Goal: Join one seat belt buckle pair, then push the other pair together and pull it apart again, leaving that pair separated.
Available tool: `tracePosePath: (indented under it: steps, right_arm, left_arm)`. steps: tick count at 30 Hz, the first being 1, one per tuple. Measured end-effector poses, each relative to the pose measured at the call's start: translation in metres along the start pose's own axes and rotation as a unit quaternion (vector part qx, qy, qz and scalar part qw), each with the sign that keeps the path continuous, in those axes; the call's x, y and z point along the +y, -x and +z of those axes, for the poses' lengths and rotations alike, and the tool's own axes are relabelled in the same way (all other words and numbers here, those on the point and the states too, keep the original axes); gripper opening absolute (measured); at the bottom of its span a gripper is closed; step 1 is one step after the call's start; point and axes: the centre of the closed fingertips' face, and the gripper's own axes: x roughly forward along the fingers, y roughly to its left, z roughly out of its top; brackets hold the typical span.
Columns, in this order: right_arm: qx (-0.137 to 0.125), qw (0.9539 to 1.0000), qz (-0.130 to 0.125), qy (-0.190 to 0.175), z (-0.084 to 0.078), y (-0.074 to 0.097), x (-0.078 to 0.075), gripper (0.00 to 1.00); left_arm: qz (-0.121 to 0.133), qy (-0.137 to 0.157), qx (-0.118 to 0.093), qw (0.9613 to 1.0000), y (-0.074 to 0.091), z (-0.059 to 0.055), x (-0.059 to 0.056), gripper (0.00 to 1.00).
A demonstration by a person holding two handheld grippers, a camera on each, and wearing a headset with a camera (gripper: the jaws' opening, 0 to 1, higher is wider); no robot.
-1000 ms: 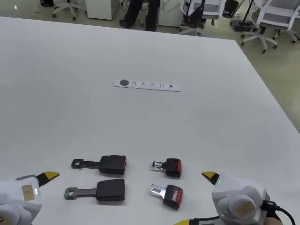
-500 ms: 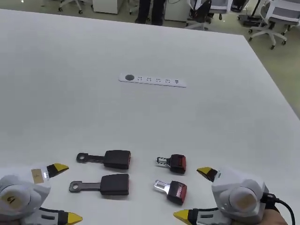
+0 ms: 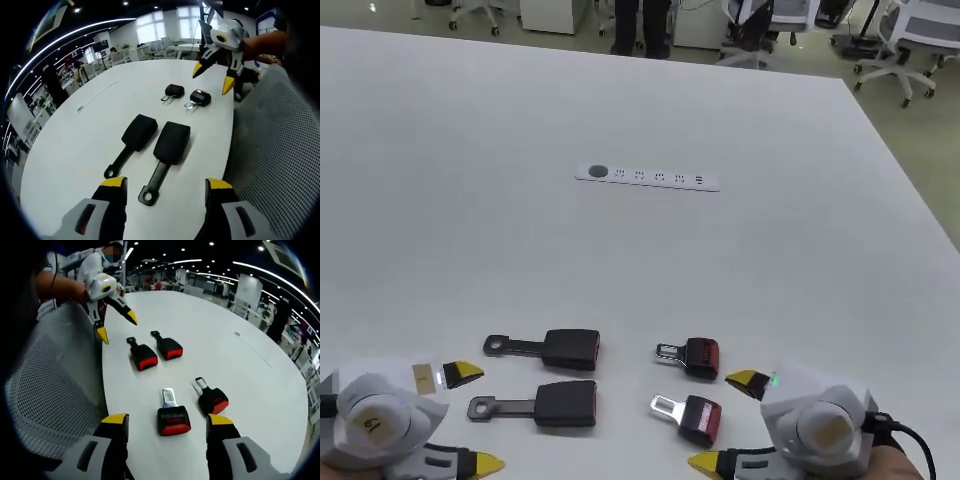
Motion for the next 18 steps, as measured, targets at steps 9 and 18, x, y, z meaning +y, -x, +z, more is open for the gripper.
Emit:
tracePosePath:
  steps: [9,18]
  right_arm:
    - [0.021,0.9997,0.011,-0.005,-0.01,-0.011,0.002,0.58]
    - [0.027,0.9994,0.018,0.007,-0.011,-0.02,-0.001,0.47]
  left_arm:
    - [-0.017,-0.027,0.012,0.9994,-0.022,0.005,0.0,0.58]
    - [-0.037,-0.049,0.02,0.9979,-0.046,0.01,0.001,0.52]
